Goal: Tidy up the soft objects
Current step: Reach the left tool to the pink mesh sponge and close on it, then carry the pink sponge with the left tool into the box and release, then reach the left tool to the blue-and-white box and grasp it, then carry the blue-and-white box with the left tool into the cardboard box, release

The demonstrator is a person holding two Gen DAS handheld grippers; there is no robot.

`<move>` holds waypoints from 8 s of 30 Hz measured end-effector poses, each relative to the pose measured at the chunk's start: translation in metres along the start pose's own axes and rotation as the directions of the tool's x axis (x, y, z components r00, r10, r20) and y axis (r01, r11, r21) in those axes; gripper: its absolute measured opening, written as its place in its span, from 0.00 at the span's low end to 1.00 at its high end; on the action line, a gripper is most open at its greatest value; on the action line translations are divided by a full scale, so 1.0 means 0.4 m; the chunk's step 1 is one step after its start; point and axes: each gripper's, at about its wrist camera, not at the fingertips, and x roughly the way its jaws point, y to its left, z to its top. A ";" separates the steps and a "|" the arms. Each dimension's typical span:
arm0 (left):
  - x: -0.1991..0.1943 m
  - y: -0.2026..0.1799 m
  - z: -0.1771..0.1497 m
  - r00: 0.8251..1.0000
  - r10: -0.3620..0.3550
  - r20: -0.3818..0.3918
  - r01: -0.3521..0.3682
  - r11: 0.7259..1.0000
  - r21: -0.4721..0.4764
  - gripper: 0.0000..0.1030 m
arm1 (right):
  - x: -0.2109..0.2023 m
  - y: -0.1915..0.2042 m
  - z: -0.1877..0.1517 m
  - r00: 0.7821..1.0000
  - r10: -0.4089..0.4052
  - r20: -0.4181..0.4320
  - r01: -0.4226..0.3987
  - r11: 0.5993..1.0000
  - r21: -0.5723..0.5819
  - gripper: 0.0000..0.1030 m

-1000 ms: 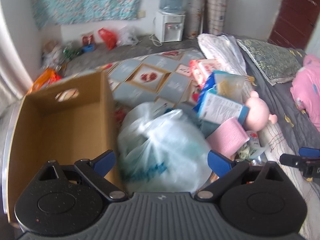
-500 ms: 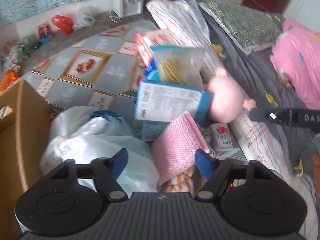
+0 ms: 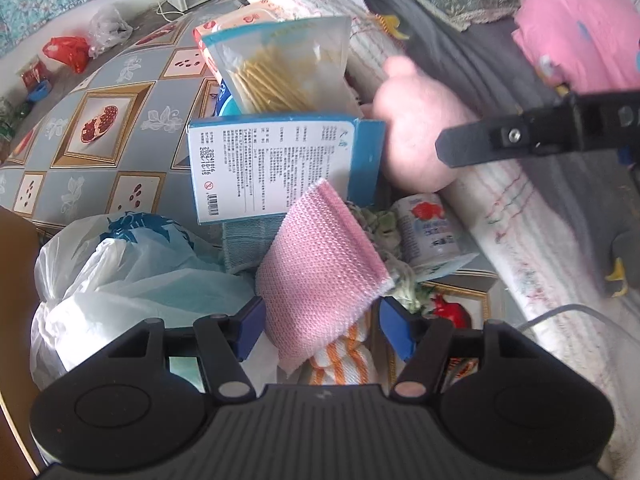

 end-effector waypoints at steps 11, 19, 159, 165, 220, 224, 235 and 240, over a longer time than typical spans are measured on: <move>-0.054 0.064 0.011 0.996 0.057 0.073 -0.043 0.982 -0.182 0.36 | 0.034 0.030 0.017 1.000 0.012 -0.005 -0.012 0.998 -0.065 0.41; -0.013 0.089 0.026 0.996 0.080 0.047 -0.065 0.962 -0.265 0.34 | 0.071 0.063 0.044 1.000 0.010 -0.006 -0.011 0.991 -0.133 0.41; -0.216 0.776 -0.234 0.923 0.351 -0.158 -0.378 0.746 -0.548 0.82 | 0.268 0.494 -0.133 0.937 -0.347 -0.023 0.336 0.920 -0.203 0.25; -0.332 0.694 -0.142 0.961 0.276 0.003 -0.222 0.778 -0.588 0.80 | 0.264 0.432 -0.107 0.943 -0.331 -0.029 0.312 0.914 -0.261 0.31; 0.060 0.312 0.153 0.936 -0.350 -0.023 0.277 0.777 -0.565 0.82 | 0.204 0.194 -0.059 0.991 -0.101 0.082 0.101 0.995 0.002 0.18; 0.051 0.325 0.140 0.918 -0.395 -0.011 0.314 0.745 -0.588 0.84 | 0.178 0.214 -0.073 0.990 -0.074 0.120 0.070 0.997 0.036 0.18; -0.111 0.424 0.061 0.909 -0.409 0.081 0.369 0.698 -0.613 0.78 | 0.149 0.396 -0.094 0.983 0.037 0.182 -0.046 0.998 0.048 0.18; -0.221 0.532 -0.006 0.942 -0.326 0.084 0.303 0.709 -0.637 0.74 | 0.203 0.526 -0.099 0.981 0.132 0.142 -0.139 0.989 0.040 0.18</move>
